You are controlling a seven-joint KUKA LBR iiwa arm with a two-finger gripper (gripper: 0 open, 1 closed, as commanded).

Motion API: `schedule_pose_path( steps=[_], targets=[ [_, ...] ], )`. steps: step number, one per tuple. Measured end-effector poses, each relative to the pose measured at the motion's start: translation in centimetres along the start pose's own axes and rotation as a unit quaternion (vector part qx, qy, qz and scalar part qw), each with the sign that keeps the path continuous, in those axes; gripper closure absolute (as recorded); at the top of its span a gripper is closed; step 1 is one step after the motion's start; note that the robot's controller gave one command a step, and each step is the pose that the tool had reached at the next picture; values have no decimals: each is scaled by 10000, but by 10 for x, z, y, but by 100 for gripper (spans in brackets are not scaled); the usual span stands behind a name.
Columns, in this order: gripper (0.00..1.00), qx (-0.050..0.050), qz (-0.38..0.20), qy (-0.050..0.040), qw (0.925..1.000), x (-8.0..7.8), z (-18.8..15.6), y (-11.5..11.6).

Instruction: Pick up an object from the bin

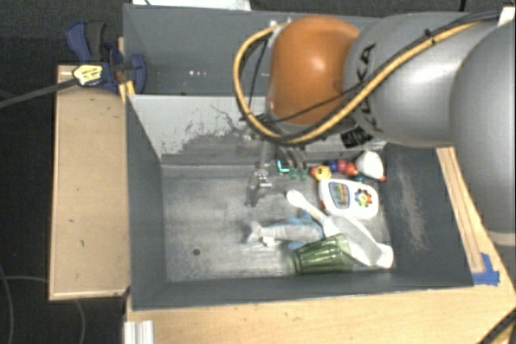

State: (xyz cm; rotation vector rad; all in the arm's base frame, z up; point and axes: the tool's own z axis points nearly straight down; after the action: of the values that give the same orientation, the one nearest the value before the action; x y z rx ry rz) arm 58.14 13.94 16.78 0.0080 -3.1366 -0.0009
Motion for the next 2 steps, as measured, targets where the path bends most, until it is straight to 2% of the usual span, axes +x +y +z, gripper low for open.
schedule_pose_path(
  steps=[1, 2],
  targets=[
    [0, -5, 16, -40, 10000, -2, -4, -1],
    [0, -3, -566, -53, 9984, 7, 39, -33]
  ],
)
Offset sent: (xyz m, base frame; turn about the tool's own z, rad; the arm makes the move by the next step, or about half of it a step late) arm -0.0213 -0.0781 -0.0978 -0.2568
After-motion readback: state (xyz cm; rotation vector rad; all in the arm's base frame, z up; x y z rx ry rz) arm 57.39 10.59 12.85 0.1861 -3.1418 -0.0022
